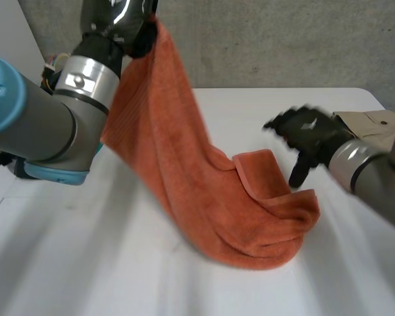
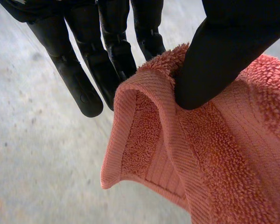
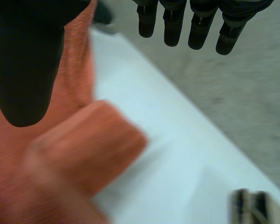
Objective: Fold the laundry.
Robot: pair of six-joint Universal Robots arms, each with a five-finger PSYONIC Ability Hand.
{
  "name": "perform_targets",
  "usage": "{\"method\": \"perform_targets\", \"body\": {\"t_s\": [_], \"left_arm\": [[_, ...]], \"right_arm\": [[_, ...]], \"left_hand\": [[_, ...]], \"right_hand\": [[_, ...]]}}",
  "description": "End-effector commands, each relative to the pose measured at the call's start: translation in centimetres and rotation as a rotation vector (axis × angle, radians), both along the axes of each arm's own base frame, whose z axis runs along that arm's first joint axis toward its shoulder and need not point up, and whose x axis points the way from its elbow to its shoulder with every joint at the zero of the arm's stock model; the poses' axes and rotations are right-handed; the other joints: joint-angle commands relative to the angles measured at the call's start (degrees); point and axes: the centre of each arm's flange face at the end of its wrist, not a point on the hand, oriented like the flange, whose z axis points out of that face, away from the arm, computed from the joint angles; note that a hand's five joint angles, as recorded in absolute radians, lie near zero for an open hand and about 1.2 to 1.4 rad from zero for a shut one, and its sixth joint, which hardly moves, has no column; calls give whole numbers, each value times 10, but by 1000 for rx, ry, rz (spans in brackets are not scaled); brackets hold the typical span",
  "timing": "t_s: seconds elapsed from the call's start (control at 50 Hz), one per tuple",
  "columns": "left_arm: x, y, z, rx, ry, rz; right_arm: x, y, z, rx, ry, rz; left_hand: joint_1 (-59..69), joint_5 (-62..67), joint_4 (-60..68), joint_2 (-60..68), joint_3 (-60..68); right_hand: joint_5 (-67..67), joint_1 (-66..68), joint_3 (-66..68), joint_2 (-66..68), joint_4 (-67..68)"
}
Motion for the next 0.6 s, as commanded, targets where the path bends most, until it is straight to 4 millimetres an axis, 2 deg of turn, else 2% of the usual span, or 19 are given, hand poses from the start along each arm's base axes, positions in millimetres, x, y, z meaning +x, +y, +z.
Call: {"method": "perform_targets", "body": {"t_s": [0.02,0.04,0.1,0.24,0.26,0.32,0.34,0.36,0.38,0.4,0.46,0.48,0.5,0.54,0.56,0.58,0.6], "left_arm": [[4,44,47,-41,84,-100],[5,50,53,-50,90,-115],[8,70,68,-90,98,-157],[17,100,87,-141,114,-193],[18,101,88,-144,116,-193],[20,104,88,-143,114,-194],[20,104,87,-141,113,-194],[19,103,84,-134,108,-195],[19,102,83,-134,106,-191],[20,100,83,-132,106,-187],[22,93,82,-140,102,-176],[24,90,83,-143,99,-167],[26,86,83,-144,97,-156],[35,63,81,-147,90,-99],[39,55,81,-147,89,-80],[43,46,82,-150,90,-58],[51,29,84,-157,94,-16]], "right_arm": [[-1,-40,-2,-13,-34,-37],[3,-52,-10,-8,-33,-34],[18,-67,-24,8,-34,11],[59,-79,-62,89,-66,160],[67,-83,-73,119,-85,165],[74,-91,-85,157,-129,158],[78,-98,-94,178,-151,147],[80,-102,-97,182,-165,144],[81,-105,-98,181,-175,142],[82,-107,-97,176,-184,139],[82,-124,-68,67,-233,85],[78,-131,-44,-7,-260,33],[73,-136,-30,-48,-275,-2],[66,-141,2,-139,-317,-61],[57,-144,35,-240,-360,-108],[53,-146,47,-282,-378,-122],[49,-146,61,-324,-397,-130]], "left_hand": [[139,151,112,114,118],[139,151,112,114,118],[139,151,112,114,118],[139,151,112,114,118],[139,151,112,114,118],[139,151,112,114,118],[139,151,112,114,118],[139,151,112,114,118],[139,151,112,114,118],[139,151,112,114,118],[139,151,112,114,118],[139,151,112,114,118],[139,151,112,114,118],[139,151,112,114,118],[139,151,112,114,118],[139,151,112,114,118],[139,151,112,114,118]], "right_hand": [[-24,-28,-21,-21,-20],[-24,-28,-21,-21,-20],[-24,-28,-21,-21,-20],[-24,-28,-21,-21,-20],[-24,-28,-21,-21,-20],[-24,-28,-21,-21,-20],[254,250,258,257,258],[457,453,461,460,461],[597,593,601,600,602],[675,671,679,678,679],[676,672,679,679,680],[676,672,679,679,680],[676,672,679,679,680],[676,672,679,679,680],[676,672,679,679,680],[676,672,679,679,680],[676,672,679,679,680]]}}
